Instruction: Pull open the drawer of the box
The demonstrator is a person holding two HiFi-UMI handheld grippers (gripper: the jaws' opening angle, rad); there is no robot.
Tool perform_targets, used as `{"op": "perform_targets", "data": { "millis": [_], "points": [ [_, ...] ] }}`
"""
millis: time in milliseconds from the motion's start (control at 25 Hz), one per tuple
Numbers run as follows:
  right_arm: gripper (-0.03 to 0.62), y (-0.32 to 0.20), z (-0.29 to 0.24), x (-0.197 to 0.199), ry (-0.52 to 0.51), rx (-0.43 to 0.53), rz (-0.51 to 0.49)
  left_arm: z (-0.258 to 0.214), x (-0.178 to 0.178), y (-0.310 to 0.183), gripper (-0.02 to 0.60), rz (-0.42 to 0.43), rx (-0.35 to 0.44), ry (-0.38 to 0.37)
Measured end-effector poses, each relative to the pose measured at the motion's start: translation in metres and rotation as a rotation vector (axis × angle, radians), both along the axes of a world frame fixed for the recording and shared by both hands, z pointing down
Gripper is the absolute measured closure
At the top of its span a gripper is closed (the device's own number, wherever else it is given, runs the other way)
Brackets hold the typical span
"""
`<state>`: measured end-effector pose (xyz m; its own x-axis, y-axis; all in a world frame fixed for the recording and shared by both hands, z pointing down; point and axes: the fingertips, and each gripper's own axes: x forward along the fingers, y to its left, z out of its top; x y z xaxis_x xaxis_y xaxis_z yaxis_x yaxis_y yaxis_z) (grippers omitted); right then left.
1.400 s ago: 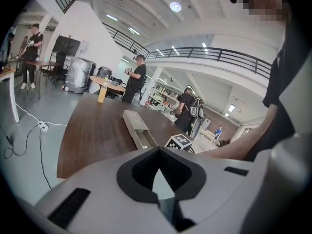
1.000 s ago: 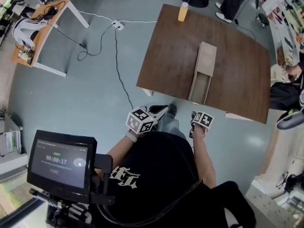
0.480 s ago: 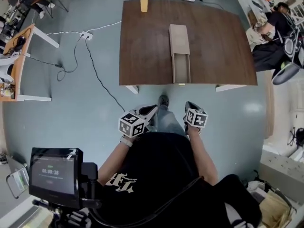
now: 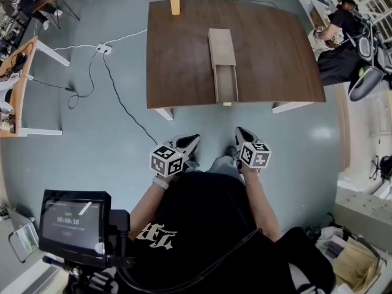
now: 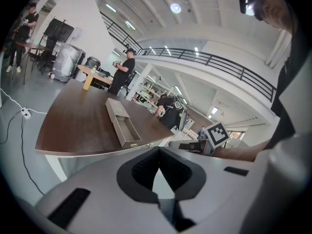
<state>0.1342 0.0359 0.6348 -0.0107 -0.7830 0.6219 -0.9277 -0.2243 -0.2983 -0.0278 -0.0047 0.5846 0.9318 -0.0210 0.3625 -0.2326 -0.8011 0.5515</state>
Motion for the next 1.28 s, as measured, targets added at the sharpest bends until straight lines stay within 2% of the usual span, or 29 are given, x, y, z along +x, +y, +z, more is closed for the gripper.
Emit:
{"op": "perform_targets", "data": {
  "millis": [160, 480, 720, 840, 1000, 1280],
  "points": [
    [0.608, -0.012, -0.026, -0.005, 0.044, 0.059, -0.047, -0.002, 0.001, -0.004, 0.577, -0.008, 0.003, -0.006],
    [0.608, -0.017, -0.078, -0.016, 0.111, 0.146, -0.117, -0.022, 0.000, -0.023, 0.577, -0.079, 0.042, 0.022],
    [0.608, 0.029, -0.083, 0.045, 0.084, 0.198, -0.143, -0.018, 0.065, 0.025, 0.577, -0.083, 0.058, -0.004],
    [0.608, 0.042, -0.086, 0.051, 0.063, 0.230, -0.179, -0.019, 0.081, 0.043, 0.577, -0.076, 0.061, -0.015],
    [0.608, 0.061, -0.100, 0.061, 0.072, 0.325, -0.223, -0.023, 0.107, 0.069, 0.577, -0.045, 0.082, -0.026],
    [0.608, 0.090, -0.092, 0.094, 0.063, 0.325, -0.218, -0.037, 0.154, 0.102, 0.577, 0.018, 0.145, -0.026]
  ]
}}
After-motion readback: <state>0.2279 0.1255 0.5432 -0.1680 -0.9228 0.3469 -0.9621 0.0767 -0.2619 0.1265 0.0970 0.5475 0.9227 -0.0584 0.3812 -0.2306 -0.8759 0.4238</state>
